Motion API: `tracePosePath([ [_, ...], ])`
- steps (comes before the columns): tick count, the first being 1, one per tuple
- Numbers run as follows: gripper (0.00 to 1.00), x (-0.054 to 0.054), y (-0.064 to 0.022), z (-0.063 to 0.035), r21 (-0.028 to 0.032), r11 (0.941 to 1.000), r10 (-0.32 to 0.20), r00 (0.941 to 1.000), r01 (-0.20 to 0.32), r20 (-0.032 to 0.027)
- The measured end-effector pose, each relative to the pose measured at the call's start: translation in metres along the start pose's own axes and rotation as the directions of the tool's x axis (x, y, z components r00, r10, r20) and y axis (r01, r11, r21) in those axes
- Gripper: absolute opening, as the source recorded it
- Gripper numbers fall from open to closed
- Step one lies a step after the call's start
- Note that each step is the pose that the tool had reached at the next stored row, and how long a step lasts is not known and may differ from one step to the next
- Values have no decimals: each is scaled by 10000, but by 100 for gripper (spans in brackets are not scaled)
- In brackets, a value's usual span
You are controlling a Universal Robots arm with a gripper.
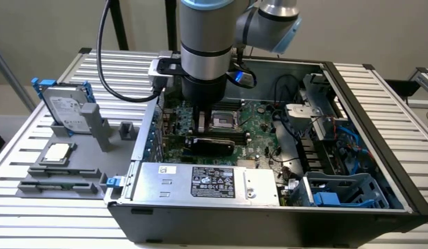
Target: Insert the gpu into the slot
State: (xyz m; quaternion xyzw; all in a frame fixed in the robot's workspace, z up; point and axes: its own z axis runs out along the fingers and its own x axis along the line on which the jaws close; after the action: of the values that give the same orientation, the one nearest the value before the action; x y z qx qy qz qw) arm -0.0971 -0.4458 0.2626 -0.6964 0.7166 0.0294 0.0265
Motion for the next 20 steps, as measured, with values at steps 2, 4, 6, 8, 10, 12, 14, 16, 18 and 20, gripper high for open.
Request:
tracePosePath([
  [2,11,-6,-3,27,19,10000,0,10000,0,61],
  [4,11,-6,-3,-19,-30,10000,4,10000,-4,19],
  [6,11,-10,-4,-77,-70,10000,7,10000,-7,11],
  [8,11,-16,-6,-145,-100,9999,10,10000,-10,17],
  [10,11,-22,-9,-215,-133,9999,12,10000,-12,17],
  [12,11,-28,-16,-290,-177,9998,15,10000,-15,15],
  [14,11,-35,-23,-372,-222,9998,20,10000,-19,12],
  [16,11,-42,-30,-455,-264,9996,23,10000,-22,14],
  [18,11,-46,-36,-508,-309,9995,26,10000,-26,11],
  [20,11,-47,-37,-510,-319,9995,29,10000,-28,13],
])
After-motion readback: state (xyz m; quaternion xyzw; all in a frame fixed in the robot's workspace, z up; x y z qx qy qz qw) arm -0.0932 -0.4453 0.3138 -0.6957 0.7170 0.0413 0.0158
